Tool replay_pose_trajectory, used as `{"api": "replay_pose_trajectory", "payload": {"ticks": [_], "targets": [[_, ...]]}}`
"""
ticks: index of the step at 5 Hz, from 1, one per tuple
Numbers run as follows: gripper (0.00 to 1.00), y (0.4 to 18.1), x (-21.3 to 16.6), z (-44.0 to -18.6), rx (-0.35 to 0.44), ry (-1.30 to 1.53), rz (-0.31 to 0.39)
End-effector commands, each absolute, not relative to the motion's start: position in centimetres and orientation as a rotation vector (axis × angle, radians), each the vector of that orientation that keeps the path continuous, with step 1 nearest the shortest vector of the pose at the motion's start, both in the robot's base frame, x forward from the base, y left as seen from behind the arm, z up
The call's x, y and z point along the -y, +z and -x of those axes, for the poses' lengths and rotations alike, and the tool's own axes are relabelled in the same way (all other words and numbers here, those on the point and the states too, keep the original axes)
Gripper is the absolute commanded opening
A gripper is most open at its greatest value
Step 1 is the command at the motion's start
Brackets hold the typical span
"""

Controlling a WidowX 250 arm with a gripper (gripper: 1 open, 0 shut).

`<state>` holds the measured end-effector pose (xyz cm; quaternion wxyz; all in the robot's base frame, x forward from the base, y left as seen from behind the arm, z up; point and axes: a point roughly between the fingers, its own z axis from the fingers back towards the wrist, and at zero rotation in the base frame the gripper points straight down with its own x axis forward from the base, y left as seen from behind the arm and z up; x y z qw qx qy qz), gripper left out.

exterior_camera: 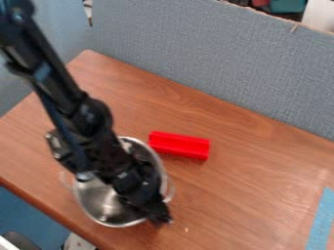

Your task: Move the red object from the metal pot to the table

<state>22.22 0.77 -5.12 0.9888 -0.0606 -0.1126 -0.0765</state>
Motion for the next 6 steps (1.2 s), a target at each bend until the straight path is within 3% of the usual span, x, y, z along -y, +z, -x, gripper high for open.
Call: {"api": "replay_pose_trajectory", "payload": {"ticks": [1, 2, 3, 4, 5, 6], "targets": [[0.00, -4.6, -3.5, -22.5, 0.233, -0.327, 0.092], [0.00, -2.3, -2.9, -24.2, 0.255, -0.319, 0.072], [1.00, -1.7, -3.4, -24.8, 0.247, -0.279, 0.053], [0.00, -1.2, -2.9, -25.2, 0.242, -0.258, 0.053], [1.00, -0.2, -3.7, -25.1, 0.217, -0.173, 0.050], [1.00, 1.2, -4.5, -25.0, 0.204, -0.100, 0.040]]}}
